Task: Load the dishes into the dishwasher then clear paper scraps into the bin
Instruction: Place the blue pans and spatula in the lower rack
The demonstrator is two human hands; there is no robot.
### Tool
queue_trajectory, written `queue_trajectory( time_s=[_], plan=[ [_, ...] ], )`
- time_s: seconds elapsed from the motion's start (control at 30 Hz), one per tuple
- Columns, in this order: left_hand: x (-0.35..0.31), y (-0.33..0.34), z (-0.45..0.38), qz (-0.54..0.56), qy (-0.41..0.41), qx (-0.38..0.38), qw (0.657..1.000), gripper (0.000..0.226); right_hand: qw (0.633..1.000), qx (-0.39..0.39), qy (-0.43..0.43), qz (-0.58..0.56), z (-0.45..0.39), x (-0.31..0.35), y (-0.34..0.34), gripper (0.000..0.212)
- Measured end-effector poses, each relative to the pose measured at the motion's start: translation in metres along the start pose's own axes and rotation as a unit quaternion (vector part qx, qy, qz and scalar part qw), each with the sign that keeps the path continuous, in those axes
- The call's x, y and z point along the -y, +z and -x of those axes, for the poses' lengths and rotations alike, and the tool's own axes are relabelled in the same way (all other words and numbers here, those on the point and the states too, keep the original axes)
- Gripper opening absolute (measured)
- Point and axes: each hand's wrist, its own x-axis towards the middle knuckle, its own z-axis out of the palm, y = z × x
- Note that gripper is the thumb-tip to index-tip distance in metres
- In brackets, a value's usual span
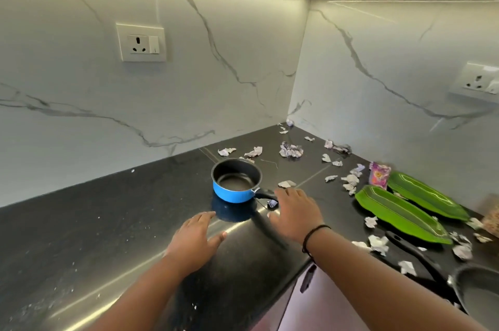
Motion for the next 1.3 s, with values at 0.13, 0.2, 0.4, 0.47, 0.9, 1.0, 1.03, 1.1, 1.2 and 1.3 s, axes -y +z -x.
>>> queue_trajectory(
  time_s=[0.13, 0.2, 0.4, 0.47, 0.9, 1.0, 1.03, 1.1, 1.2, 1.3],
  plan=[
    [0.018, -0.005, -0.028, 0.036, -0.003, 0.016, 0.999, 0.065, 0.996, 0.043, 0.073, 0.02, -0.037, 0.011, 0.016, 0.045],
    [0.025, -0.006, -0.04, 0.067, -0.013, 0.017, 0.998, 0.064, 0.99, 0.066, 0.122, 0.014, -0.049, 0.014, 0.024, 0.044],
    [0.023, 0.001, -0.069, 0.285, -0.094, 0.044, 0.953, 0.059, 0.977, 0.121, 0.162, -0.074, -0.062, 0.015, 0.041, 0.039],
    [0.017, 0.001, -0.079, 0.4, -0.143, 0.057, 0.904, 0.06, 0.971, 0.096, 0.185, -0.113, -0.058, 0.019, 0.038, 0.037],
    [-0.204, 0.034, -0.049, 0.68, -0.019, 0.401, 0.613, 0.036, 0.871, -0.245, 0.265, -0.334, 0.093, -0.019, -0.027, 0.029],
    [-0.272, 0.049, -0.007, 0.659, 0.052, 0.466, 0.588, 0.027, 0.816, -0.342, 0.283, -0.372, 0.158, -0.047, -0.044, 0.042],
    [-0.294, 0.057, 0.011, 0.641, 0.077, 0.478, 0.596, 0.025, 0.798, -0.359, 0.296, -0.382, 0.183, -0.057, -0.05, 0.044],
    [-0.337, 0.076, 0.056, 0.599, 0.128, 0.485, 0.624, 0.019, 0.783, -0.37, 0.331, -0.375, 0.242, -0.078, -0.063, 0.044],
    [-0.388, 0.11, 0.127, 0.535, 0.194, 0.512, 0.644, 0.021, 0.779, -0.337, 0.425, -0.315, 0.343, -0.1, -0.081, 0.018],
    [-0.427, 0.152, 0.199, 0.455, 0.28, 0.553, 0.639, 0.014, 0.627, -0.422, 0.526, -0.389, 0.466, -0.115, -0.095, 0.021]
  ],
)
